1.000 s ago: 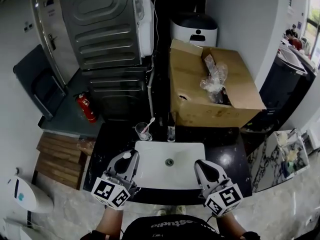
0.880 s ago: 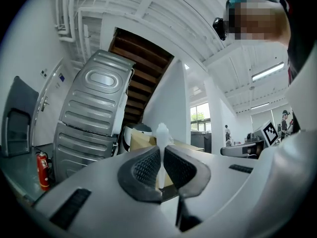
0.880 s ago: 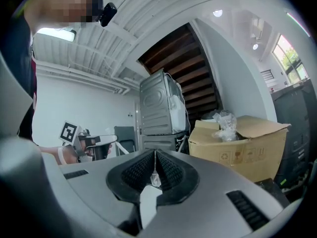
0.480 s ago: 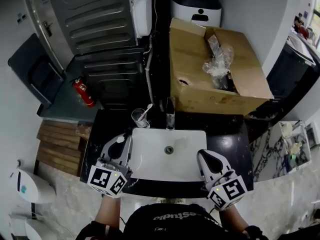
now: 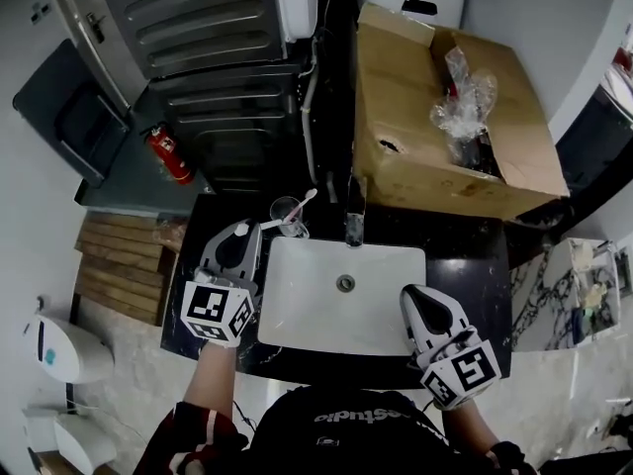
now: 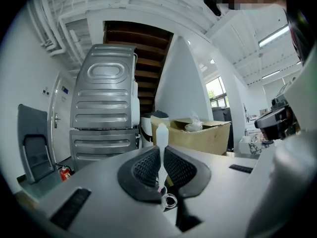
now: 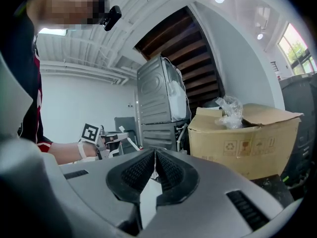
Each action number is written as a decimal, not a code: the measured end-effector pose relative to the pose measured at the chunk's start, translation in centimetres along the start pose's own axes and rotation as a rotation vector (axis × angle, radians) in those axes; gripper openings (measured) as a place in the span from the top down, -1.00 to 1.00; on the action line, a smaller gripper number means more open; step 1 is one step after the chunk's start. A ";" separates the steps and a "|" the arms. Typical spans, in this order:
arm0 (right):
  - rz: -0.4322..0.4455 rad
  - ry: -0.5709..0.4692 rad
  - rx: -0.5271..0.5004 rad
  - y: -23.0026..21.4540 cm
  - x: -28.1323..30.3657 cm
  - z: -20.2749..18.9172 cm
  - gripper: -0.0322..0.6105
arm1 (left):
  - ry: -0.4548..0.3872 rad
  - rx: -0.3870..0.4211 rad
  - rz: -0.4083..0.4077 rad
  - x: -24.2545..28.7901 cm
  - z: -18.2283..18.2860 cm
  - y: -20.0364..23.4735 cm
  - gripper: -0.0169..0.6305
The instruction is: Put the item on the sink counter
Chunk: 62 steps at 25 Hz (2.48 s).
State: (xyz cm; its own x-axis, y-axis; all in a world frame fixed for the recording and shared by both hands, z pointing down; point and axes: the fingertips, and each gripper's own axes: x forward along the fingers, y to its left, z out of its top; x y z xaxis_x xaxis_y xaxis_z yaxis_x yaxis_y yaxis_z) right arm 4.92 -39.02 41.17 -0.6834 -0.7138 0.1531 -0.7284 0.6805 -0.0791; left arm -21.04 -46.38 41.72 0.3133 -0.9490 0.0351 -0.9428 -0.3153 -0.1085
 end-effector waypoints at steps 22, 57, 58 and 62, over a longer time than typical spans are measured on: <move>-0.056 0.110 0.037 -2.6 1.1 -3.6 0.77 | 0.182 -0.071 0.065 10.3 -14.3 2.6 0.86; -0.033 -0.053 -0.018 0.1 -2.3 1.7 0.77 | -0.066 -0.100 -0.046 0.2 1.7 -3.1 0.60; -0.030 -0.060 -0.019 0.3 -2.4 2.0 0.77 | -0.080 -0.118 -0.057 -0.5 2.7 -3.9 0.65; -0.021 -0.089 -0.028 1.0 -2.7 2.9 0.77 | -0.115 -0.131 -0.137 -2.6 5.6 -7.8 0.83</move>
State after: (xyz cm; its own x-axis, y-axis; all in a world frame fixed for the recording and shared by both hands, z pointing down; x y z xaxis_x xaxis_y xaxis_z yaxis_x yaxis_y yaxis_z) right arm 5.92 -36.92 37.79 -0.6708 -0.7387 0.0658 -0.7416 0.6690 -0.0493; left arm -13.86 -41.48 36.95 0.4437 -0.8931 -0.0735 -0.8947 -0.4462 0.0202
